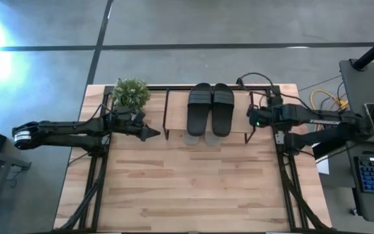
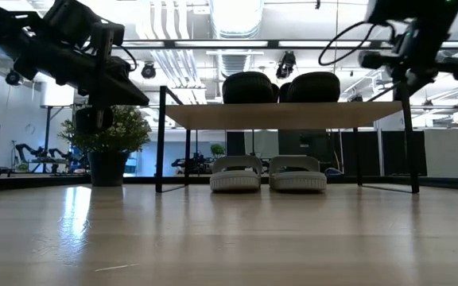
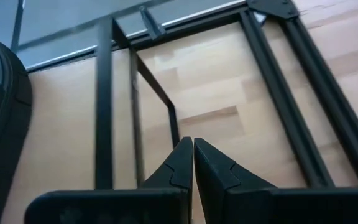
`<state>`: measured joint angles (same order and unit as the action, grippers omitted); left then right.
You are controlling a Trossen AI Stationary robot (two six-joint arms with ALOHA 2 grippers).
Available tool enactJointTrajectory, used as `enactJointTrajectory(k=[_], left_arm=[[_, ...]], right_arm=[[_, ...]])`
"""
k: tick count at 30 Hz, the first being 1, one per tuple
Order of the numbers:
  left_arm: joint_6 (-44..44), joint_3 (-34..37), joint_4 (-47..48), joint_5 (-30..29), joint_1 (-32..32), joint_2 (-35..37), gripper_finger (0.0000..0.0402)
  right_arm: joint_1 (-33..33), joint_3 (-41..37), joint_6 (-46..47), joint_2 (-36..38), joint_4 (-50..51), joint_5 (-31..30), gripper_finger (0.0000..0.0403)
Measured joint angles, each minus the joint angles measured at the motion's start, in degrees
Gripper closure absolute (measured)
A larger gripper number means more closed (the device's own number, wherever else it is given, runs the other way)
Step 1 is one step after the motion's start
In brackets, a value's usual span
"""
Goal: Pick and place slides into the shelf
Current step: Adjust the shelf
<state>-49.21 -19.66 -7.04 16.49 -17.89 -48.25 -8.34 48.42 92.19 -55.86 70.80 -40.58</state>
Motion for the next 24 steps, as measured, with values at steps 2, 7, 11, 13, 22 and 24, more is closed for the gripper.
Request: enactJointTrajectory(k=[2, 7, 11, 13, 22, 24], left_arm=[[0.0, 0.0, 0.0, 0.0, 0.0, 0.0, 0.0402], [0.0, 0.1, 0.0, 0.0, 0.0, 0.1, 0.0402], [0.1, 0.1, 0.0, 0.0, 0.0, 0.1, 0.0402], [0.3, 0.1, 0.0, 0.0, 0.0, 0.2, 0.0402], [0.6, 0.1, -0.1, 0.0, 0.0, 0.2, 0.0402], [0.6, 0.1, -0.2, 0.0, 0.0, 0.2, 0.0402]], right_arm=[[-3.1, 0.0, -5.1, -0.7, -3.5, 1.5, 0.0394], [-8.4, 0.0, -11.7, -1.9, -7.2, 2.7, 0.0394], [-10.4, 0.0, -16.6, -2.9, -10.1, 5.0, 0.0394], [-11.1, 0.0, -20.1, -3.7, -12.9, 6.3, 0.0394], [-11.7, 0.0, -22.8, -7.8, -18.0, 9.8, 0.0394], [-11.7, 0.2, -22.2, -8.0, -17.7, 9.3, 0.0394]])
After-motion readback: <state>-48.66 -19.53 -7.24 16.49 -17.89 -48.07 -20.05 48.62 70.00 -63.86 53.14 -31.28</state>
